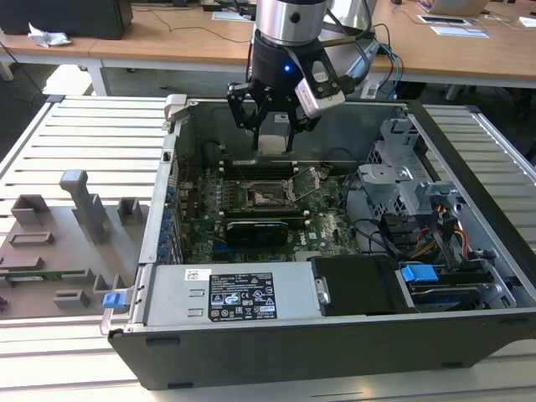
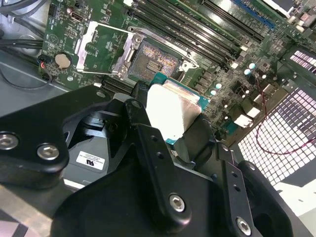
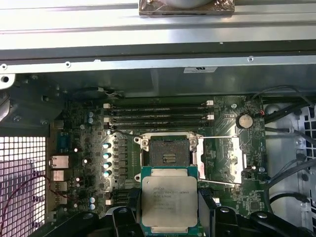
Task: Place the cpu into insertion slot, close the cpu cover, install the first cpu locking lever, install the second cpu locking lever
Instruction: 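Place the cpu into insertion slot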
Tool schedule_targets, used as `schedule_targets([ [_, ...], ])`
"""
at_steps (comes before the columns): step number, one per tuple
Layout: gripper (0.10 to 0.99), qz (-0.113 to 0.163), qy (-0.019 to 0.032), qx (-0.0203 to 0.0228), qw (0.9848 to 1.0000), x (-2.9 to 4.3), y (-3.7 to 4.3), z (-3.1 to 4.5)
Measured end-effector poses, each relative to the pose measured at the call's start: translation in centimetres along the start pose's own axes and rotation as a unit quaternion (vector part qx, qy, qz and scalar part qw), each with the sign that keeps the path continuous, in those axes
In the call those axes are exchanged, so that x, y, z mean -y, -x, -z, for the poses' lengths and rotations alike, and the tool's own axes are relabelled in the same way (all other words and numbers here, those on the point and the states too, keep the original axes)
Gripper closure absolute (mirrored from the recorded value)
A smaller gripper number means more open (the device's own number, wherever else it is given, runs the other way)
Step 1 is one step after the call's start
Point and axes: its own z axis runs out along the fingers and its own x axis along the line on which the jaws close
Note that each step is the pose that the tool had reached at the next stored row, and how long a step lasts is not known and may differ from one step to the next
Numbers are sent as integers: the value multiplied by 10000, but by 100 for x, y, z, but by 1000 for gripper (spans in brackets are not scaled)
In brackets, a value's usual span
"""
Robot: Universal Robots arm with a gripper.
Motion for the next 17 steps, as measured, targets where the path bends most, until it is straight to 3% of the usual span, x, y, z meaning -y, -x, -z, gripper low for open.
schedule_targets([
  [17,545,0,0,0,10000,7,1,-73],
])
